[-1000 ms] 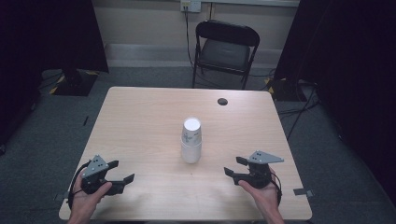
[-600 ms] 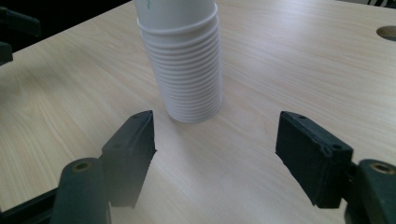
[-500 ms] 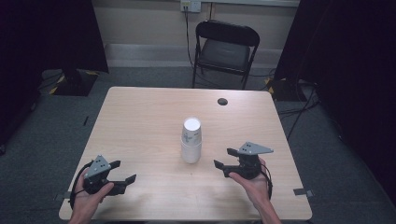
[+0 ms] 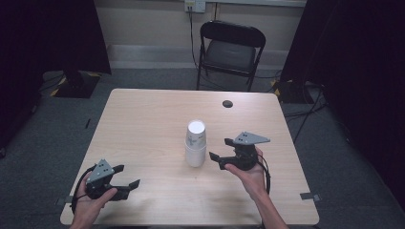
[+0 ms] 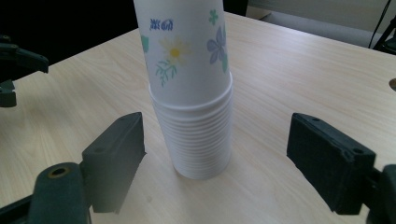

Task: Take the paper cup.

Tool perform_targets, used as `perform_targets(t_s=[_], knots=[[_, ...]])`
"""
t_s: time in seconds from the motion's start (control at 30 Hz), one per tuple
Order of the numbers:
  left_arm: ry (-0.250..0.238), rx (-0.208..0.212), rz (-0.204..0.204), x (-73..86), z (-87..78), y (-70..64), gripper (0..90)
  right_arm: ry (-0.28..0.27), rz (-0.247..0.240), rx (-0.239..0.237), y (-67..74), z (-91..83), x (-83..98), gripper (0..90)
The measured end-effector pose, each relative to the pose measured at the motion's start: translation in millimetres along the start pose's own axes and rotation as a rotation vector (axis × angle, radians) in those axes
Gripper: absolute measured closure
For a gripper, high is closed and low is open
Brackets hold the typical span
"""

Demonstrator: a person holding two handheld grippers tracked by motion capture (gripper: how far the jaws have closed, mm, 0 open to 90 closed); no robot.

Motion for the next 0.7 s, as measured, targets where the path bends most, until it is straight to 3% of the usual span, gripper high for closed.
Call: perform_targets(t_s=[0.23, 0.7], knots=[[0.011, -0.008, -0.012, 1.1, -0.2, 2.2, 15.8, -0.024, -0.004, -0.009, 2.0, 11.7, -14.2, 14.9], [0.029, -0.005, 0.008, 3.5, -0.1, -1.7, 16.1, -0.048, -0.044, -0.050, 14.2, 38.1, -39.6, 13.6]])
Point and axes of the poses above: each handheld gripper's, and its own axes: z roughly forward along the jaws, x roughly out of its underside, y roughly to its left, the point moved 4 cm from there along z, roughly forward along the jaws, and after that the axes turned 5 degrees about -y, right-handed, at the moved point
